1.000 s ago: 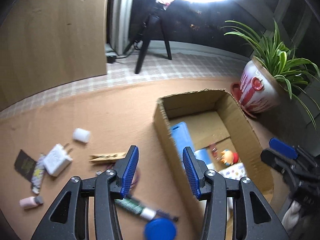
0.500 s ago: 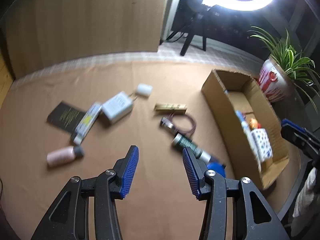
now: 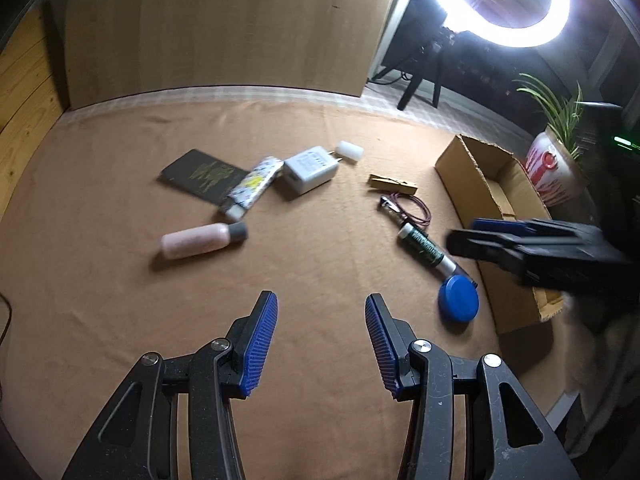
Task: Organize objects
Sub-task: 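Move both tools back over the remaining items on the table, then grasp the black pen with the right tool while the left tool grasps the green marker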
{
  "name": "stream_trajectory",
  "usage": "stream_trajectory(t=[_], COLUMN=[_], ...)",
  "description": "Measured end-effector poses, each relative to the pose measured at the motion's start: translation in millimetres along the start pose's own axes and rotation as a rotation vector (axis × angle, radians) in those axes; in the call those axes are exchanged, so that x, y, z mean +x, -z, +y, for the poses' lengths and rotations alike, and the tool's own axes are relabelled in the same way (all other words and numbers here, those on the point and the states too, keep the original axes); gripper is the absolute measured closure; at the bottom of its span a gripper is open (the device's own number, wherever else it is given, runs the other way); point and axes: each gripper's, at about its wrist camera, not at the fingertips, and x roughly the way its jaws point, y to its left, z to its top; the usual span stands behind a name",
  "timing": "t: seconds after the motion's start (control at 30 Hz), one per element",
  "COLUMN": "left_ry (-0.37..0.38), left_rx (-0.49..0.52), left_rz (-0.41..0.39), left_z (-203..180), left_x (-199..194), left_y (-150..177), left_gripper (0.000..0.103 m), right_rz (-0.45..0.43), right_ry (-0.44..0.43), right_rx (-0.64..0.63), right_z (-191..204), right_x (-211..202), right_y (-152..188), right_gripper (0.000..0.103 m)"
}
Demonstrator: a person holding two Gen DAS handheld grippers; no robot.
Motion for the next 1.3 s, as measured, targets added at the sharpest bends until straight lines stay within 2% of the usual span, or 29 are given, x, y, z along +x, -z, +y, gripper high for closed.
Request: stream_trajectory(t=[0.2, 0.37, 0.5, 0.7, 0.9, 1.07, 1.1, 1.13, 1.23, 1.3], left_ry=[0.012, 0.013, 0.015, 0.019, 0.019, 0.016, 0.015, 0.014, 0.01, 0.011], left_rx=[-0.04, -0.099, -0.118, -0.137, -0.149, -0.153, -0.151, -0.148, -0.146, -0.145], left_rz=[-0.014, -0.031, -0.039, -0.042, -0.032, -0.021, -0.018, -0.014, -0.002, 0.006], left_z=[28, 54, 66, 76, 78, 77, 77, 76, 73, 69], left_x=[-16, -27, -33, -37, -36, -34, -34, -33, -30, -27], left_y=[12, 18, 21, 25, 29, 35, 36, 37, 39, 40], left_gripper=[0.053, 0.054, 0.054, 0.054, 0.054, 0.054, 0.054, 0.054, 0.054, 0.053], right_rz=[0.093, 0.15, 0.142, 0.126, 0.167, 0.236, 0.226, 0.199, 0.116, 0.123], right_ry=[0.095, 0.127, 0.134, 0.063, -0.02, -0.235, -0.263, -0.261, -0.178, -0.163], right_rx=[0.01, -0.005, -0.011, -0.015, 0.002, 0.071, 0.079, 0.076, 0.015, -0.027], right_z=[-1, -1, 3, 18, 53, 67, 68, 68, 65, 66], right_x=[31, 46, 49, 48, 53, 58, 54, 49, 32, 33], right_y=[-13, -15, -13, -7, 5, 18, 22, 24, 33, 35], right_gripper=[0.05, 0.051, 0.07, 0.073, 0.072, 0.071, 0.071, 0.071, 0.071, 0.071])
